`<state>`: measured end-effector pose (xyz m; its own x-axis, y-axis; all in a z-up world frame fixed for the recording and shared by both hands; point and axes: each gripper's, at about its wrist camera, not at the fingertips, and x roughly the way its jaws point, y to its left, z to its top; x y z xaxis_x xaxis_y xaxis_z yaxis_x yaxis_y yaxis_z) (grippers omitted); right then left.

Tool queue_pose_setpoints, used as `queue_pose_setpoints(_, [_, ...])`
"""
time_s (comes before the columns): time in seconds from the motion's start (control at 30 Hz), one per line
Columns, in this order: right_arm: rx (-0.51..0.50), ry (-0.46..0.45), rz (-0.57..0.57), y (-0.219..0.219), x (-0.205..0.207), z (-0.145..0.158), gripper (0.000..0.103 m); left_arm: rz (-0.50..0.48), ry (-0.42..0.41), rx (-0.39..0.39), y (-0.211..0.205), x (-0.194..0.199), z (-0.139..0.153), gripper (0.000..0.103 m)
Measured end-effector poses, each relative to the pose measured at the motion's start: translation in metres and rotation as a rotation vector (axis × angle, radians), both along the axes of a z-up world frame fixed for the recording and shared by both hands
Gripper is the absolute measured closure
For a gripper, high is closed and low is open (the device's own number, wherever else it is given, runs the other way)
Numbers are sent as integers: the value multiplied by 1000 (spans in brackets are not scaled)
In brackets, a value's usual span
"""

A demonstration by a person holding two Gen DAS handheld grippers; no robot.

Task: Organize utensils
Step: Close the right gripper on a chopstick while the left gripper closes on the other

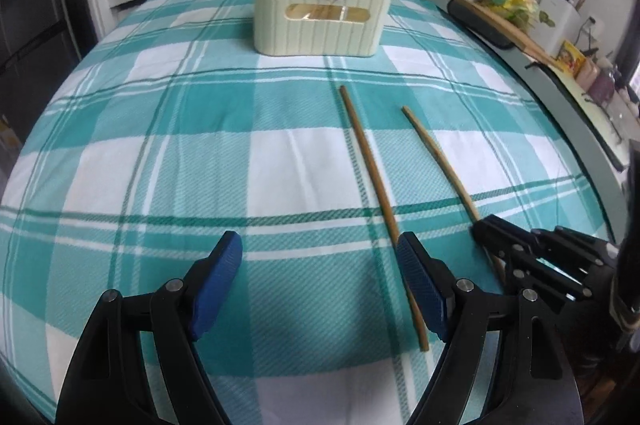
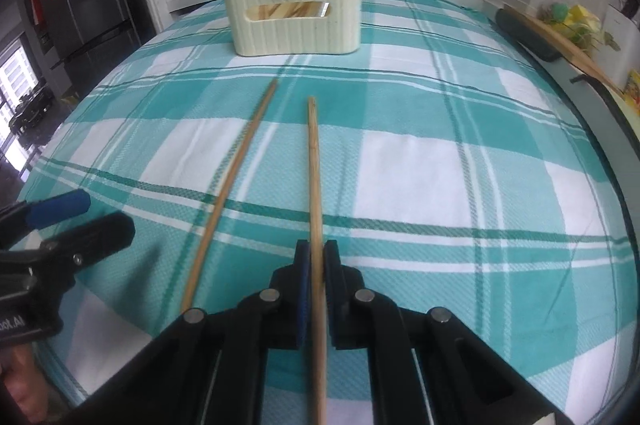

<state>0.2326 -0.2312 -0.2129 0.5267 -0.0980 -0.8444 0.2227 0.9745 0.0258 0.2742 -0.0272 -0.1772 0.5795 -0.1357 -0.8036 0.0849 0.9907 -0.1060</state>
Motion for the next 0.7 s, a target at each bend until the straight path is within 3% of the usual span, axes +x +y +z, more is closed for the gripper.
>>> queue_pose_setpoints(0.13, [-28,-2,-43,-18,-20,1,96,-45,33,113,-31,20,-19,22])
queue_pose_setpoints(0.2, [-34,-4,-63,-25,-29,1,96,-58,-5,156,-40,20,-21,21])
queue_pose_setpoints(0.27, [-41,-7,-77,-30,-36,1,96,-66,-20,179,-44,19,-19,29])
queue_pose_setpoints(0.33, [-36,-15,-87,-35,-42,1,96,-78,-22,162,-45,19,-17,59])
queue_pose_setpoints(0.37, [-33,-20,-90,-36,-44,1,96,-72,-31,185,-46,18,-16,69])
queue_pose_setpoints(0.4, [-29,-28,-91,-37,-46,1,96,-73,-37,202,-47,17,-16,91])
queue_pose_setpoints(0.43, [-22,-36,-92,-38,-47,1,96,-72,-34,208,-45,17,-17,96])
queue_pose_setpoints(0.7, [-15,-56,-115,-40,-49,0,96,39,-10,165,2,2,-16,98])
